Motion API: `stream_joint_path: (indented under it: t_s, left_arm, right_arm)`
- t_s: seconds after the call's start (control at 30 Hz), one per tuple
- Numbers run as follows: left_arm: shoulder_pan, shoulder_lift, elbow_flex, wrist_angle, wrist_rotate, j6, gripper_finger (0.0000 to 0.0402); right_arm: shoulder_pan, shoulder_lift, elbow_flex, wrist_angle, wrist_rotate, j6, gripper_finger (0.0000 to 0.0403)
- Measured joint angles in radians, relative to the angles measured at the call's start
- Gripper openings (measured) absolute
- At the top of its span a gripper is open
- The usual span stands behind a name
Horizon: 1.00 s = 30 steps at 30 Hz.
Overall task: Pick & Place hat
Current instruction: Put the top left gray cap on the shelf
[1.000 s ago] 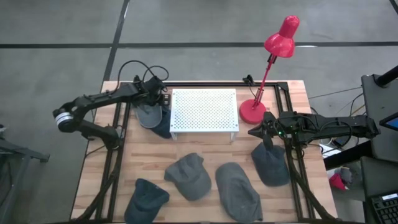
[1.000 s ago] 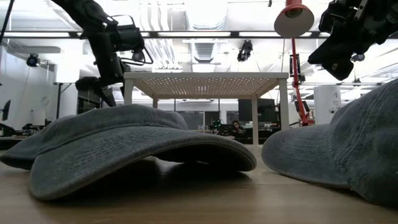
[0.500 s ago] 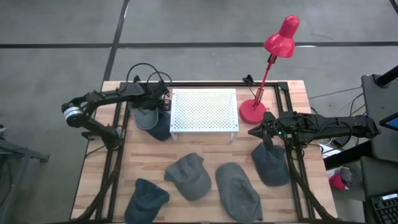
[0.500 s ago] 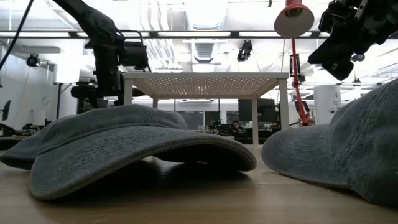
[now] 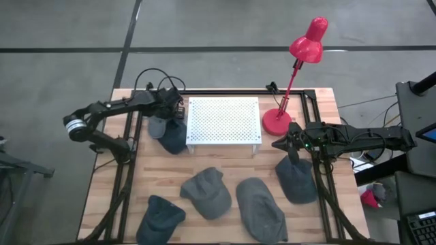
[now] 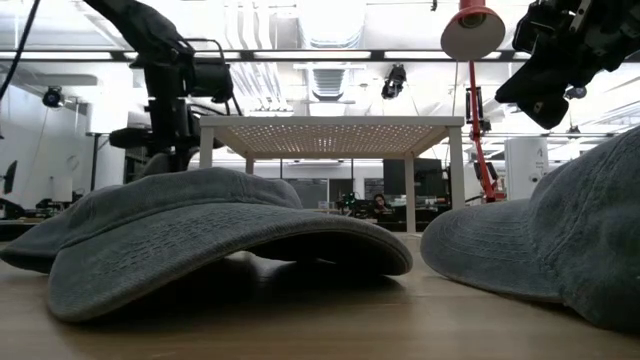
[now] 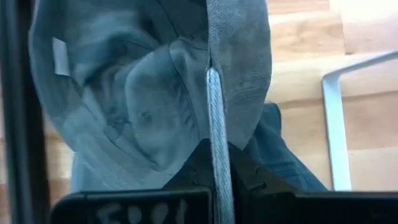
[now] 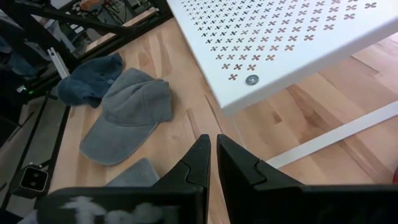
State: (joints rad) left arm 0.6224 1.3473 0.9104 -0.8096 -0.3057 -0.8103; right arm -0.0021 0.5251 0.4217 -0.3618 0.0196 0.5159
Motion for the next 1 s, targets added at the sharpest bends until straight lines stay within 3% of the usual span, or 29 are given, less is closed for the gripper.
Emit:
stream_joint_path:
  t_s: [0.4,0.7,0.8,1.0]
  left_arm:
    - [0.002,-0.203,0.086,-0.117,-0.112,-0.009,0.0004]
    - [-0.003,-0.34,0.22,-0.081,-0.112,0.042,0.0003]
    - [-0.011,-0.366,0.242,0.0,-0.061,0.073,0.0003]
    - [-0.018,-0.388,0.233,0.225,0.138,0.094,0.0003]
  right_arm:
    - [0.0,0.0,0.0,0.0,0.0,0.0,0.0027]
    - [0.0,0.0,0.0,0.0,0.0,0.0,0.0027]
    - [0.0,0.0,0.0,0.0,0.001,0.0,0.0027]
    - [0.0,0.0,0.0,0.0,0.002,0.0,0.0027]
